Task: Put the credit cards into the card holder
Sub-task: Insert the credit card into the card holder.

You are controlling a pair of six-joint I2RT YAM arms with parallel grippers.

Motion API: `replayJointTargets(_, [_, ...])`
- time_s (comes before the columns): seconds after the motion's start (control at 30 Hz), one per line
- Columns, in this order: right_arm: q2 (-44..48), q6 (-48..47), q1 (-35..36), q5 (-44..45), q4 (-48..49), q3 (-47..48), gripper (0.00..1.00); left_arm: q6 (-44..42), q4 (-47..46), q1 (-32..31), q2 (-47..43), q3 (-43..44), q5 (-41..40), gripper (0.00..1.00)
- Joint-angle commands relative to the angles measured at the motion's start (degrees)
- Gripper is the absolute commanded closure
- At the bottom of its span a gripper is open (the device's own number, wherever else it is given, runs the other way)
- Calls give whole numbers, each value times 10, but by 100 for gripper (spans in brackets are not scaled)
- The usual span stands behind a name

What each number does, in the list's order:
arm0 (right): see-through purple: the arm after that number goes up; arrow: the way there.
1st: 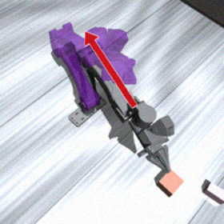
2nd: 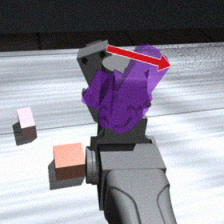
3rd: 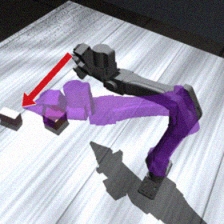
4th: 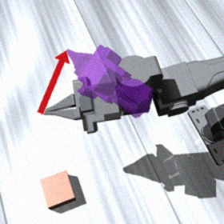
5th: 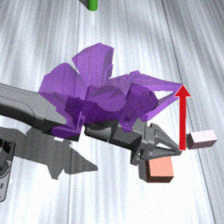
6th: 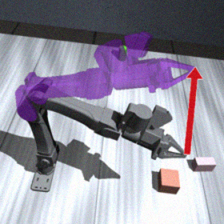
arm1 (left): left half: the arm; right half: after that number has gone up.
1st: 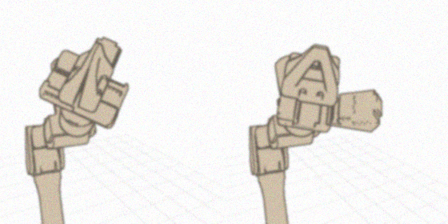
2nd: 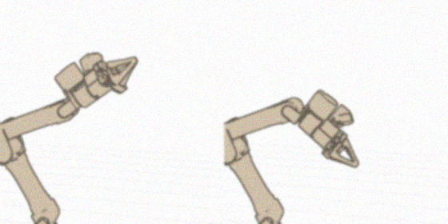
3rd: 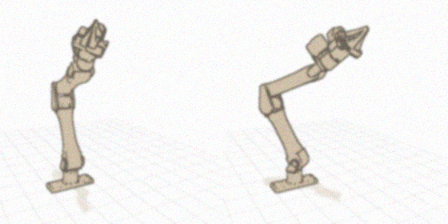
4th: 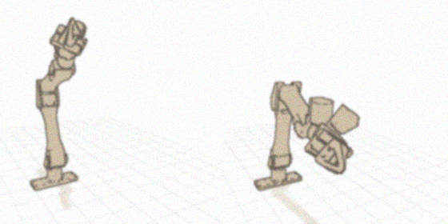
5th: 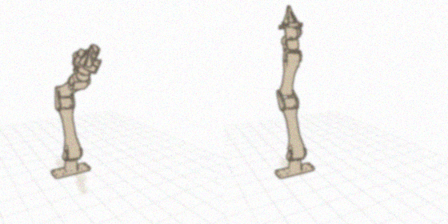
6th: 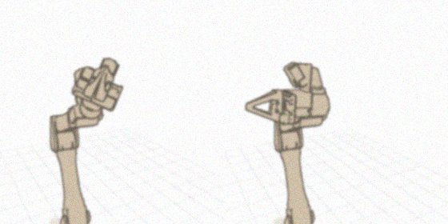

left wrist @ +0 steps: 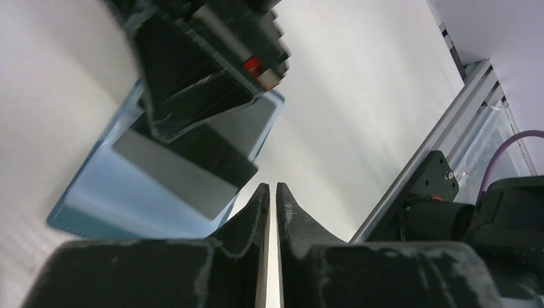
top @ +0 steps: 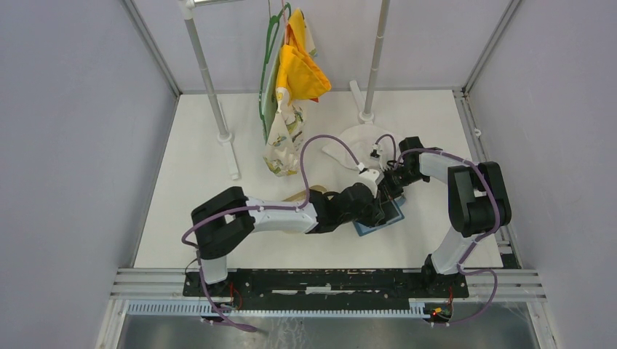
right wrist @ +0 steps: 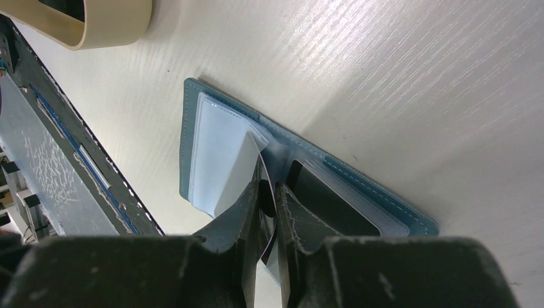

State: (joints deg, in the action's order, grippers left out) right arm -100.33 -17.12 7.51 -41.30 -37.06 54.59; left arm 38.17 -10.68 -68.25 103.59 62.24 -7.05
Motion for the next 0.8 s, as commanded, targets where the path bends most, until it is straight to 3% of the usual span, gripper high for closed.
replayJointTargets(0.0, [-8,-15,4,56,25,-1,80,27,21,-19,48,87,-39,88])
replayJointTargets(0.17, [-7,-13,4,54,27,-2,80,31,103,-26,116,175,-79,90])
replayJointTargets(0.63, [-8,-12,4,53,30,-3,80,15,153,-28,186,259,-147,87])
replayJointTargets(0.77, [-10,-13,5,53,30,-3,80,14,167,-28,202,275,-175,81])
